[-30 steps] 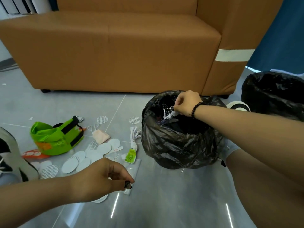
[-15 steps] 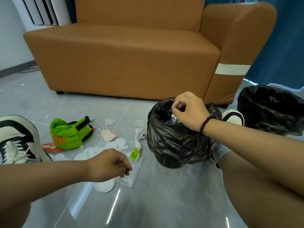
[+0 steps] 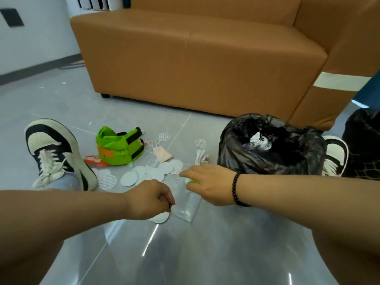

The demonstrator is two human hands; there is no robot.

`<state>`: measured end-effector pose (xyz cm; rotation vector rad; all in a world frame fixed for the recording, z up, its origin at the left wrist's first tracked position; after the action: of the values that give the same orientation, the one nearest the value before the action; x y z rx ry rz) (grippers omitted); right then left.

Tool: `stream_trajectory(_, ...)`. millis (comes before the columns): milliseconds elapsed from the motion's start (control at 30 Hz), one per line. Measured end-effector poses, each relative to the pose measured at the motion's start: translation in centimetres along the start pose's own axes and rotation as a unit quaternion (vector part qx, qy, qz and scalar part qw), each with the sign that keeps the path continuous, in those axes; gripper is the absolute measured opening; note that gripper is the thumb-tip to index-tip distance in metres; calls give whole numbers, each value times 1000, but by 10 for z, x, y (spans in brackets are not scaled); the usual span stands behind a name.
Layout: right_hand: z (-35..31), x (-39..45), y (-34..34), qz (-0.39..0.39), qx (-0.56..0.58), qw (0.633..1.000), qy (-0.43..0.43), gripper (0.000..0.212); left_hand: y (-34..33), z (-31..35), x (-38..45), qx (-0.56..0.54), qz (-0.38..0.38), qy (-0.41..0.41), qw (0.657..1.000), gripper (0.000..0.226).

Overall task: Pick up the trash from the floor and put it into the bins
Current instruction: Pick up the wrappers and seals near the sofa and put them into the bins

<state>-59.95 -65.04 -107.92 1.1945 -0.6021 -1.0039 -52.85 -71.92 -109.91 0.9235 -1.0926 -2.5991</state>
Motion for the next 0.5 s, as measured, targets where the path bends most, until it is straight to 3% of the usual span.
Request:
stream_trajectory(100, -14, 15, -62, -135, 28, 990, -19, 36, 5, -18, 2, -23, 5, 26, 999, 23)
stream_trajectory(200, -22, 33, -99, -188, 46, 981, -20, 38, 12, -31, 4, -39, 4, 39, 998, 24)
stream_trajectory(333, -35, 50, -137, -264, 77, 961, -34, 57, 20, -40, 7, -99, 10, 52, 994, 25)
stream_trajectory(400, -41, 53, -140, -279, 94, 955, -42, 61, 22, -42, 8, -122, 8, 58, 991, 25)
stream_trajectory(500, -44, 57, -138, -262, 82, 961, -34, 48, 23, -46, 9, -137, 5, 60, 989, 25)
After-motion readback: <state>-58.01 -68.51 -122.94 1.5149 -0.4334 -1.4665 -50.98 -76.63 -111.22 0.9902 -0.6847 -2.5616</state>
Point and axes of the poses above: each hand's wrist, its own x-axis towards the middle knuckle, its own y-axis out of the back of the hand, z = x × y, the point moved 9 cm from there along x, towards the middle knuckle, and after that the axes turned 9 degrees about y, right-handed, at the moved point
